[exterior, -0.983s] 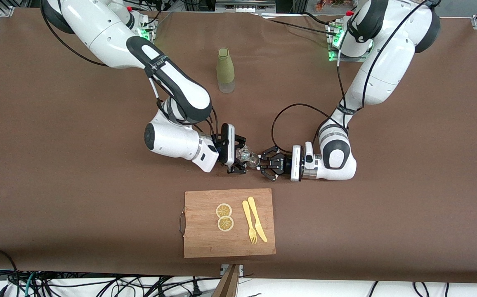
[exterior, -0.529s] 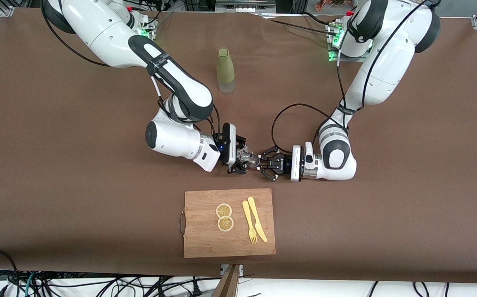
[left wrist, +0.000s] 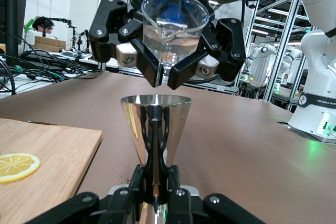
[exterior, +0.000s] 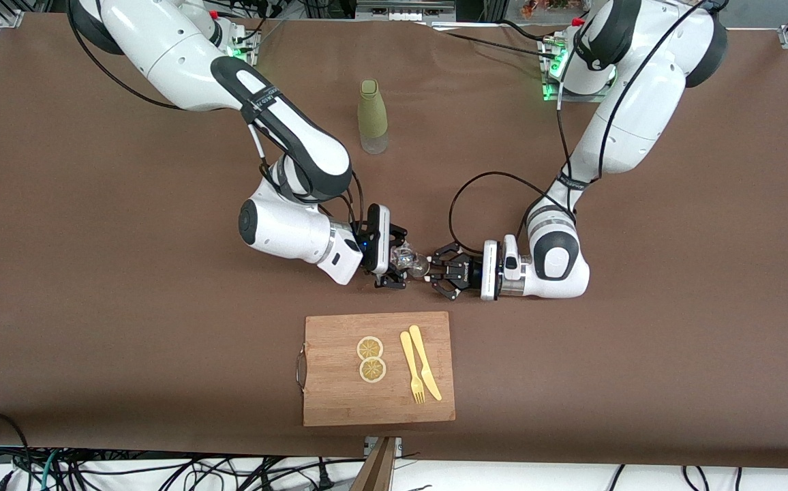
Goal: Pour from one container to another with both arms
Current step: 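Tilt the beaker with the right gripper, pouring water into the jigger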
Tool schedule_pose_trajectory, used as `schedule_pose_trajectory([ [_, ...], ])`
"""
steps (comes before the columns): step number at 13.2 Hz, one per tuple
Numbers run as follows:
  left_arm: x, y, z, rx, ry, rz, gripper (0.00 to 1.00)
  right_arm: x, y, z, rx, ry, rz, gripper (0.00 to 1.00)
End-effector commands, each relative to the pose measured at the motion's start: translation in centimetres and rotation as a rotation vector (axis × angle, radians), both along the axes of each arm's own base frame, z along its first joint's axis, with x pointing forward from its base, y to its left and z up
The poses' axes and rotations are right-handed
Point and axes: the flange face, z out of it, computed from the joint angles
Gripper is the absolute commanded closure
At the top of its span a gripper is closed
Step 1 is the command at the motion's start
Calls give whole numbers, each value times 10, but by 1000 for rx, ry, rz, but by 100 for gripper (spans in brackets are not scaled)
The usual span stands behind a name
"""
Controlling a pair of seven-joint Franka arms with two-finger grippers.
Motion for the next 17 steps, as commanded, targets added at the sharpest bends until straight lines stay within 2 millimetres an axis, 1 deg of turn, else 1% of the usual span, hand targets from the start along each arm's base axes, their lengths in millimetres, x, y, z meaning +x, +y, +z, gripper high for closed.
schedule_pose_trajectory([
  [1,5,-2,4,8,-28,-15,100,0,0,12,7,19,-29,100],
  [4,5,-2,4,8,-28,-15,100,-2,0,9,25,57,-47,100],
  [8,5,-2,4,8,-28,-15,100,-3,0,14,59,88,-52,100],
  [10,6,-2,5,8,-33,-16,100,-1,-4,20,101,129,-71,100],
  [11,6,0,5,7,-36,-16,100,1,-10,19,111,140,-54,100],
  [12,7,2,5,5,-40,-15,100,6,-20,17,115,141,-30,100],
  [15,9,9,6,11,-46,-14,100,19,-59,29,172,166,58,100],
  [16,12,14,7,11,-48,-9,100,25,-76,33,193,151,87,100],
  [17,14,20,8,1,-51,-6,100,30,-96,30,222,151,111,100],
])
